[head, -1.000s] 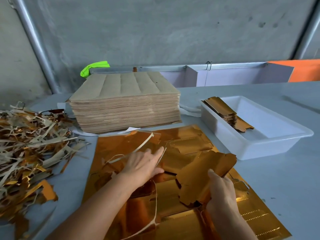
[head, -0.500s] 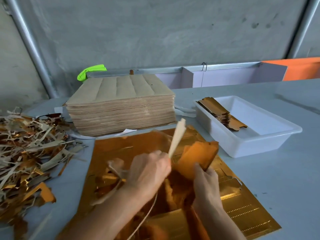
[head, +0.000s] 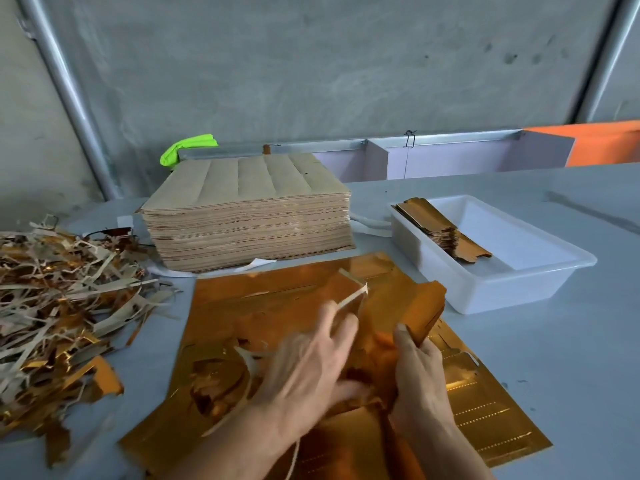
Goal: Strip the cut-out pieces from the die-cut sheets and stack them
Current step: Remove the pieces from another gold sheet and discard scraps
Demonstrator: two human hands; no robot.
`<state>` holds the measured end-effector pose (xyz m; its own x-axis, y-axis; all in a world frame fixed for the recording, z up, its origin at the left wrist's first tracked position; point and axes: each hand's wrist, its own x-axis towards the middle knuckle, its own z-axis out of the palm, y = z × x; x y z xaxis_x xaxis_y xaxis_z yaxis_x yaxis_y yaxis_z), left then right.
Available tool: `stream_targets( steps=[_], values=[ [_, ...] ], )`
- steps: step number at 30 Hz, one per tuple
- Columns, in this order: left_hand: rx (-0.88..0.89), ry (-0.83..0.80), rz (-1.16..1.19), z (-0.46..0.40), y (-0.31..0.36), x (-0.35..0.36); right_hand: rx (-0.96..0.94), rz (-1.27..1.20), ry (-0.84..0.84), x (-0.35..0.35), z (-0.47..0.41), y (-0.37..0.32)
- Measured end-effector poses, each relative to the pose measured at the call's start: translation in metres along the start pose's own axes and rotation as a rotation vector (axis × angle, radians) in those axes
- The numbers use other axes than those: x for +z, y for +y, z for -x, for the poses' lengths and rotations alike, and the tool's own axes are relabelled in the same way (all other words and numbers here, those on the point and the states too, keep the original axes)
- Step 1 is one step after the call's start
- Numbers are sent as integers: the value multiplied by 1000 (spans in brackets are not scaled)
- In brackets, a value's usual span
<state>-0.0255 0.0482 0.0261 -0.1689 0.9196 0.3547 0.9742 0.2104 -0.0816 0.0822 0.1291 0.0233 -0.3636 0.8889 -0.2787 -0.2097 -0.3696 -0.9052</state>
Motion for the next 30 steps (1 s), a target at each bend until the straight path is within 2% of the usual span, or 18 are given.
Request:
stream_targets(
  steps=[3,6,9,12,16,18,22,26,30],
  values=[
    [-137,-54,-120,-3,-24,4,38,-13,-28,-5,1,-6],
    [-209,-88,-14,-7,-37,1,59,39,-32,-7,4,-11],
    [-429,-76,82,-14,-56,-3,54,77,55,-19,4,-19],
    [-672,27,275,-20,-79,-8,66,120,157,-35,2,-27],
    [-944,90,732,-19,-93,-13,85,70,195,-42,-1,-37],
    [-976,132,764,-19,-97,-15,80,30,211,-46,-4,-40],
    [-989,192,551,-11,-104,-21,76,-41,253,-56,-8,-47],
    [-1030,266,498,-5,-111,-26,90,-79,343,-64,-7,-56],
    [-1041,389,453,-5,-105,-33,36,-101,349,-58,4,-60]
  ],
)
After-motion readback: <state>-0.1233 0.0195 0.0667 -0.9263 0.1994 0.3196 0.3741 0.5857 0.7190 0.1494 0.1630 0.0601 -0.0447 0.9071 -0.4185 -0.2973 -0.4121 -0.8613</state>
